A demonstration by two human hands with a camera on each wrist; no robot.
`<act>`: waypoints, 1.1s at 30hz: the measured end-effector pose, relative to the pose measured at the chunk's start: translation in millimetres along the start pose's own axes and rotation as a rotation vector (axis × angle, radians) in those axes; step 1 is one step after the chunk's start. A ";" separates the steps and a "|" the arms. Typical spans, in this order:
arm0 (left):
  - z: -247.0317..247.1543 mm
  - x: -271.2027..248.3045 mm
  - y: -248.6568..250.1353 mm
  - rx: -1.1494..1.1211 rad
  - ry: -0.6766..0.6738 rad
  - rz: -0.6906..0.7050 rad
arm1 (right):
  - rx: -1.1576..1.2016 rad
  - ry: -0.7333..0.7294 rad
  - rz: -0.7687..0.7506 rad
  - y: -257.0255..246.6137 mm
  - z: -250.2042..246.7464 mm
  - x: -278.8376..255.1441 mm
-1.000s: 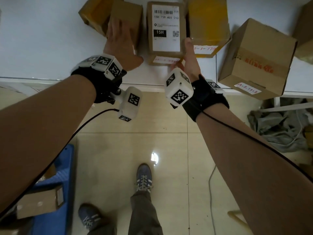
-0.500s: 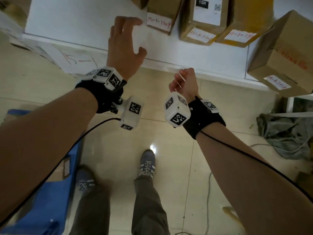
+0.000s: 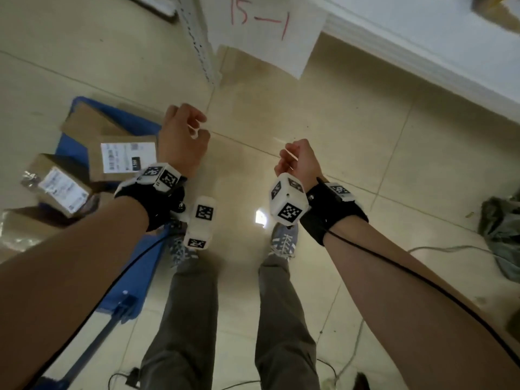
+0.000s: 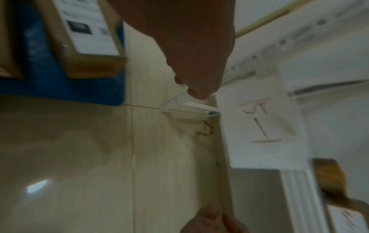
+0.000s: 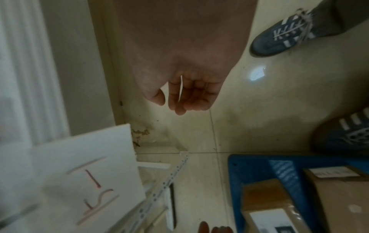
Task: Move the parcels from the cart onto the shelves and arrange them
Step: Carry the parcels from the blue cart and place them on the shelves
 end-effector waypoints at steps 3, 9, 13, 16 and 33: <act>-14.1 -30.5 -58.5 0.106 -0.056 -0.159 | -0.042 0.009 0.047 33.7 26.1 7.8; -55.9 -75.3 -158.8 0.064 0.069 -0.419 | -0.208 -0.012 0.126 101.5 86.9 20.4; -80.4 -79.7 -200.4 0.061 0.177 -0.544 | -0.336 -0.060 0.145 132.9 129.2 27.2; -92.7 -71.4 -223.5 0.098 0.172 -0.683 | -0.433 -0.082 0.150 150.7 158.1 34.5; -96.3 -60.3 -266.6 -0.367 -0.100 -0.849 | -0.639 -0.063 0.188 188.2 202.0 44.6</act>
Point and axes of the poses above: each hand's wrist, its own x-axis towards the middle knuckle, its own z-axis out of the palm, y = z × x, the point moved 3 cm from there along x, towards the middle knuckle, and after that the axes turned 8 degrees about z, right-handed, at the moved point
